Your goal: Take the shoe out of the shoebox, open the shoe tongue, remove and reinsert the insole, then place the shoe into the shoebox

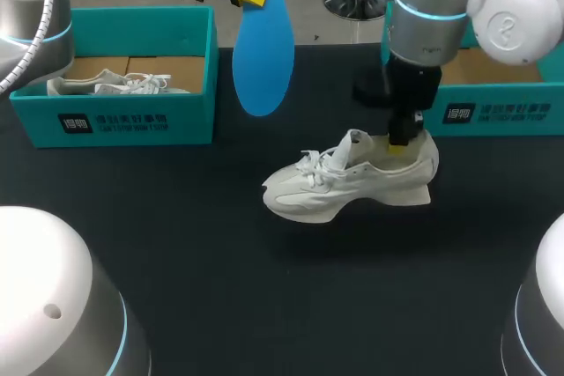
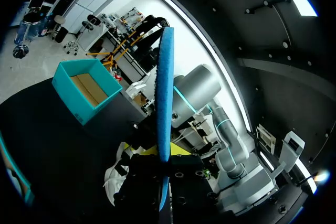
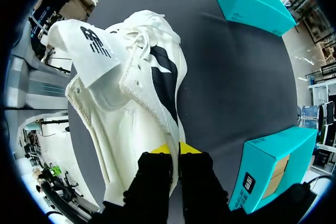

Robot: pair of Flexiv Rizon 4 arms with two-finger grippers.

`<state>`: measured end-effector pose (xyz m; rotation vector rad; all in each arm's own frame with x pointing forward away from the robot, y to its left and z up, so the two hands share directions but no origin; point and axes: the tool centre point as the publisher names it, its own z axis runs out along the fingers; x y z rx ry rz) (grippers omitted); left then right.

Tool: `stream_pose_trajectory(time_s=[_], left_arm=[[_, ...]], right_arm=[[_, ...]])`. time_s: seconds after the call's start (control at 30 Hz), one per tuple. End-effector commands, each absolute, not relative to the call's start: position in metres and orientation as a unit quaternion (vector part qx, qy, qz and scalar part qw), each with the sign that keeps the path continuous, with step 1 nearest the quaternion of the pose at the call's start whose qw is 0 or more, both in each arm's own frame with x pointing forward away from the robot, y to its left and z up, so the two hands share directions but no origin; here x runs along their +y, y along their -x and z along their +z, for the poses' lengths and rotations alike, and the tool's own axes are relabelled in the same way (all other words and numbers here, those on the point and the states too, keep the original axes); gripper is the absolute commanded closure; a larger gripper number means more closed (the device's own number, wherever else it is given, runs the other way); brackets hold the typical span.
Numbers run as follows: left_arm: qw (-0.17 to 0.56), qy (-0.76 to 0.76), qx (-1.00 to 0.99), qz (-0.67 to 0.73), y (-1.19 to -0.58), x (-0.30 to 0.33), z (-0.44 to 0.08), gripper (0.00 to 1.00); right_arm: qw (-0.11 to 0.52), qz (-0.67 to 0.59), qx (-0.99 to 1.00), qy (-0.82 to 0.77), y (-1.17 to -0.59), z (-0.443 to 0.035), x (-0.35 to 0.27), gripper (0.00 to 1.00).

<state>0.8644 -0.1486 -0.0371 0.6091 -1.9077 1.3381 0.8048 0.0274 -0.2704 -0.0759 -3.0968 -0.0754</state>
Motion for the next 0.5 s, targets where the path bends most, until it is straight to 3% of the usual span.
stream_pose_trajectory(time_s=[0.03,0.13,0.27,0.5], left_arm=[[0.358,-0.236,-0.739,0.519,-0.864,-0.148,-0.038,1.00],[0.358,-0.236,-0.739,0.519,-0.864,-0.148,-0.038,1.00],[0.358,-0.236,-0.739,0.519,-0.864,-0.148,-0.038,1.00],[0.358,-0.236,-0.739,0.519,-0.864,-0.148,-0.038,1.00]], right_arm=[[0.022,-0.024,-0.999,0.025,-0.805,-0.269,0.028,1.00],[0.022,-0.024,-0.999,0.025,-0.805,-0.269,0.028,1.00],[0.005,-0.013,-0.980,0.199,-0.811,-0.267,0.022,1.00],[0.035,-0.016,-0.865,0.500,-0.792,-0.269,0.006,1.00]])
